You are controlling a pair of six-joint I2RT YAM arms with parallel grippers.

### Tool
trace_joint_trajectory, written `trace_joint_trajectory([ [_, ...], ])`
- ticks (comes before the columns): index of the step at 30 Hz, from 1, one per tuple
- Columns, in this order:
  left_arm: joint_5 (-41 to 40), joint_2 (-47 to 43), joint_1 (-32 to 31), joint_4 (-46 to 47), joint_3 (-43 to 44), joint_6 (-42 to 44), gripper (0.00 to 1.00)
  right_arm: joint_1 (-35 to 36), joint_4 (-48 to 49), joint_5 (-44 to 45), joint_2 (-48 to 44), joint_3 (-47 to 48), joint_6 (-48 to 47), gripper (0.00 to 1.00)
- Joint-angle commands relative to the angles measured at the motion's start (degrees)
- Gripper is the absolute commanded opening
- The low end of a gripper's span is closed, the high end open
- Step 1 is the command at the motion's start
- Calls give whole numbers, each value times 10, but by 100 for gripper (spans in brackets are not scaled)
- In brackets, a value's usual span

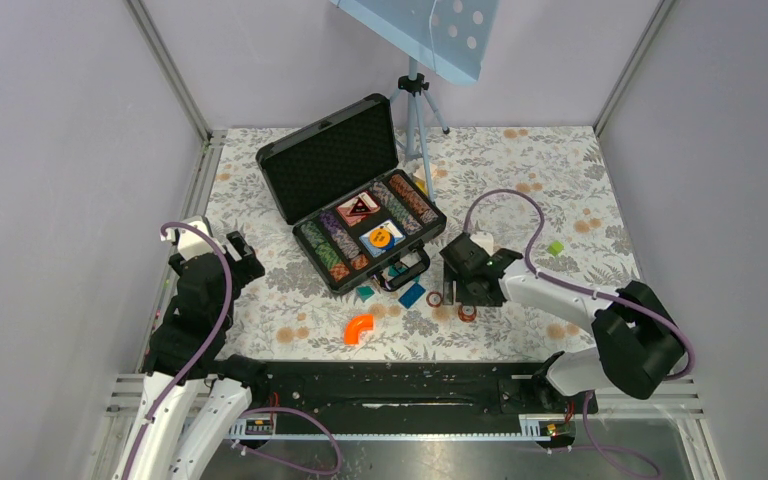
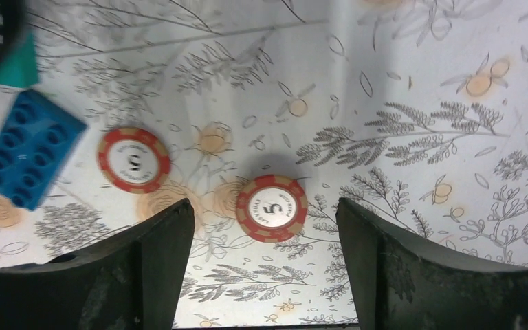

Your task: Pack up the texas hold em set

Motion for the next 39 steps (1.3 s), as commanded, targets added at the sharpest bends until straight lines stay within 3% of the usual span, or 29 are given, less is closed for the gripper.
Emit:
trace_joint_trajectory([
  [1,5,-5,-2,22,0,8,77,-2,1,4,1,62,-70,82],
  [11,4,-5,-1,22,0,8,77,11,32,-60,91,136,-131,80],
  [23,3,-5,-2,23,0,8,78,45,68,-59,147,126,-115,80],
  [39,2,-6,-2,22,0,8,81,52,59,-45,173,123,-114,67],
])
